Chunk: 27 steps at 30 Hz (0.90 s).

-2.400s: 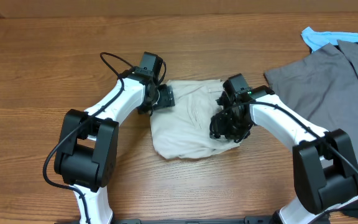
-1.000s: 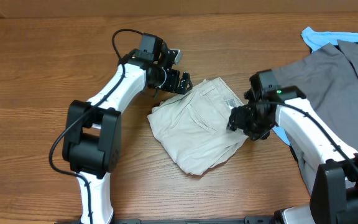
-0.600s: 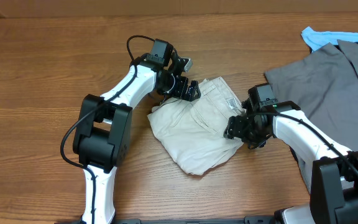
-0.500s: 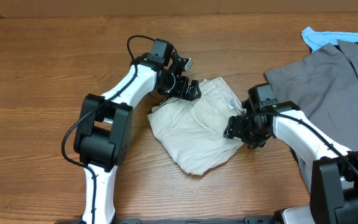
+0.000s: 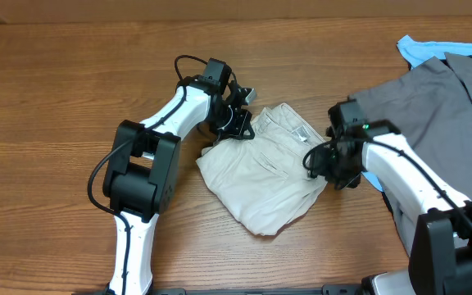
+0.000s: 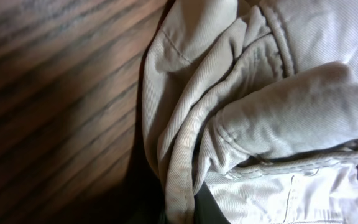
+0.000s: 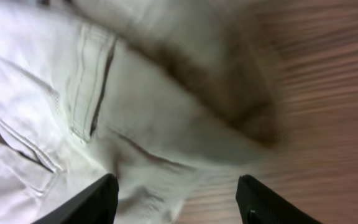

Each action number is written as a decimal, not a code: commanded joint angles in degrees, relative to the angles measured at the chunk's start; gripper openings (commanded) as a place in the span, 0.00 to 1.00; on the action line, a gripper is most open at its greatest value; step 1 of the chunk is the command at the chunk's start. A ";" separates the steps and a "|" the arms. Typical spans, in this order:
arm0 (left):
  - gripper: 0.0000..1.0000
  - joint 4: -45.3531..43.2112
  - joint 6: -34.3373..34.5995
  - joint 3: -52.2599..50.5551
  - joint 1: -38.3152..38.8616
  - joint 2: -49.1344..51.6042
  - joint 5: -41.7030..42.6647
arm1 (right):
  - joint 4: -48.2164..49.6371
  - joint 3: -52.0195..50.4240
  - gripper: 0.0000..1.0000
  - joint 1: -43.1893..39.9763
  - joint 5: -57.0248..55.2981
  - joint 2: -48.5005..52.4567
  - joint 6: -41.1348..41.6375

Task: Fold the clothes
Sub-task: 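Carry the folded shorts left off the table area with the left gripper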

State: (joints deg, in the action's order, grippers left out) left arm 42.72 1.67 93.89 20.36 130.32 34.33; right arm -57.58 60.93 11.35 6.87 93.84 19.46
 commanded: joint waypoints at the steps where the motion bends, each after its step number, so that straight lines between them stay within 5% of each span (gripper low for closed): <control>1: 0.04 1.92 1.90 -0.24 -4.76 1.62 -1.70 | -4.02 6.95 0.65 -2.49 -3.82 -2.58 0.09; 6: 0.04 2.14 7.06 -0.07 -16.63 -0.46 -1.75 | -6.47 9.53 0.67 -5.62 -3.85 -3.85 -0.02; 20: 0.04 0.00 19.96 -0.07 -68.70 -6.38 5.51 | -6.69 9.53 0.68 -6.93 -3.82 -3.85 -0.33; 27: 0.09 -1.42 20.35 -0.07 -83.45 -6.38 6.25 | -6.03 9.53 0.71 -6.93 -3.80 -3.82 -0.31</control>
State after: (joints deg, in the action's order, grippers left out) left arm 41.71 20.93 93.89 -60.45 126.87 37.01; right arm -64.07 69.30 4.60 3.60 91.13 19.40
